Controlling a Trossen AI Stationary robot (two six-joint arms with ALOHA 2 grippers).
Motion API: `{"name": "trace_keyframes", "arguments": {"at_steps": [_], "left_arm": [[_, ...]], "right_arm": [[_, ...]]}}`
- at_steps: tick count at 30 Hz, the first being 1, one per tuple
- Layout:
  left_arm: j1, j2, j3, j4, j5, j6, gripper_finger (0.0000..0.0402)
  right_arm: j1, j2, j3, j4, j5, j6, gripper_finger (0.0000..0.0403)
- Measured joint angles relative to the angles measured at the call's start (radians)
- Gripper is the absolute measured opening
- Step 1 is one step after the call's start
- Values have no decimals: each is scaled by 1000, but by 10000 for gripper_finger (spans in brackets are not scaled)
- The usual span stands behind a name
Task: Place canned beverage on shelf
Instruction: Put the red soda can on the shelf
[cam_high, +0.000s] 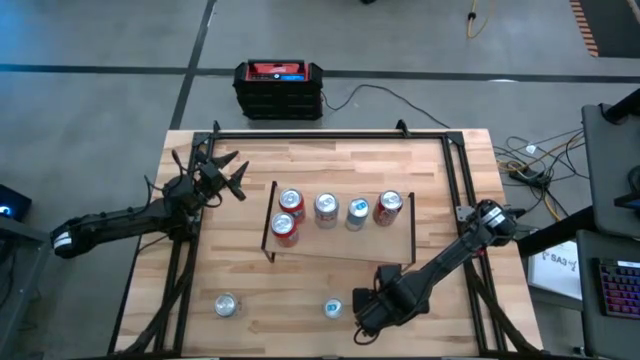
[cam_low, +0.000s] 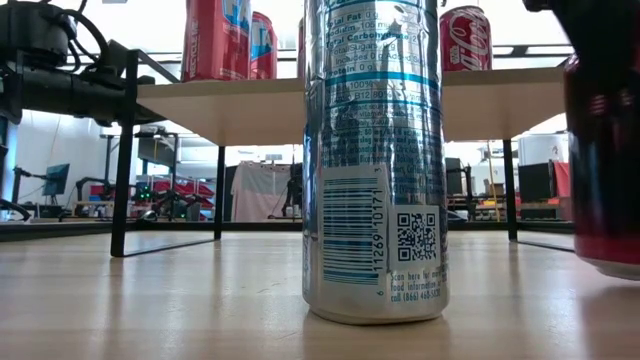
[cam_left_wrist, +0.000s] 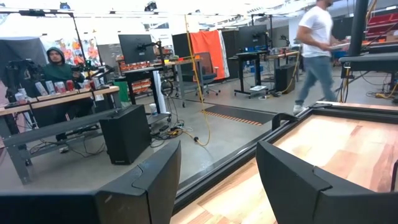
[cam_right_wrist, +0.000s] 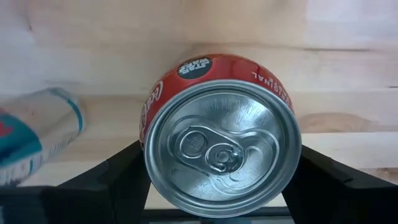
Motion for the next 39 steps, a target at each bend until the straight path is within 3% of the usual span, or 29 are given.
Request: {"name": "trace_keyframes", "arguments": {"at_steps": [17,27,37,39], "left_arm": [[0,0,0,0,0,0,195],[0,0,0,0,0,0,195],[0,0,0,0,0,0,195],[0,0,0,0,0,0,195]], "right_arm": [[-36,-3,0,-25,-5,-43,283],[-36,-6,36,-15,-15,-35,327],[-35,-6,39,-17,-15,-51,333],[-35,-6,39,-19,-15,12,333]]}}
